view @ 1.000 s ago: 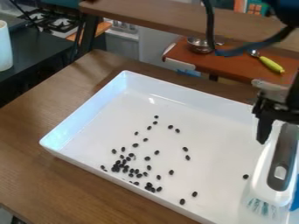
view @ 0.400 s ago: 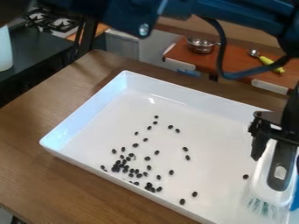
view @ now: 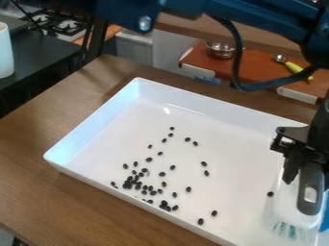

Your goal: Sweep into pile

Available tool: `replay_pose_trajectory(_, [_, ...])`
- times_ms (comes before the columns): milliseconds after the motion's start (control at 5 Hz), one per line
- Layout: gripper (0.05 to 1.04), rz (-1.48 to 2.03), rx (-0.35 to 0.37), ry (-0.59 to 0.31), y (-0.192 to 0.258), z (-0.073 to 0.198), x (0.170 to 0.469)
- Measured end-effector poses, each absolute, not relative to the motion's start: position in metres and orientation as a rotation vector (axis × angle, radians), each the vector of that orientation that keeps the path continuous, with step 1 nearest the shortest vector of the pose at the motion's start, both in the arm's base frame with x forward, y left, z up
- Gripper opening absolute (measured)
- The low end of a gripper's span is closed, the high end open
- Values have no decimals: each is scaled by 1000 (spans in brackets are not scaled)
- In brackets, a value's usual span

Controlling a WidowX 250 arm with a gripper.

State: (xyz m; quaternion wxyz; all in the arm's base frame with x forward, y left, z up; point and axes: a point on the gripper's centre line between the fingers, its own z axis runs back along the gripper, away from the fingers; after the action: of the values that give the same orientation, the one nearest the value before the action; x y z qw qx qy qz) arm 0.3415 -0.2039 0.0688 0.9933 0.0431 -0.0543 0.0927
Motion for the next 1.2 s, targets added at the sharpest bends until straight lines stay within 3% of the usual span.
replay_pose_trajectory(800, [499, 215, 151, -82, -119, 68, 324])
replay_pose_trajectory(1200, [499, 183, 180, -126, -59, 66, 313])
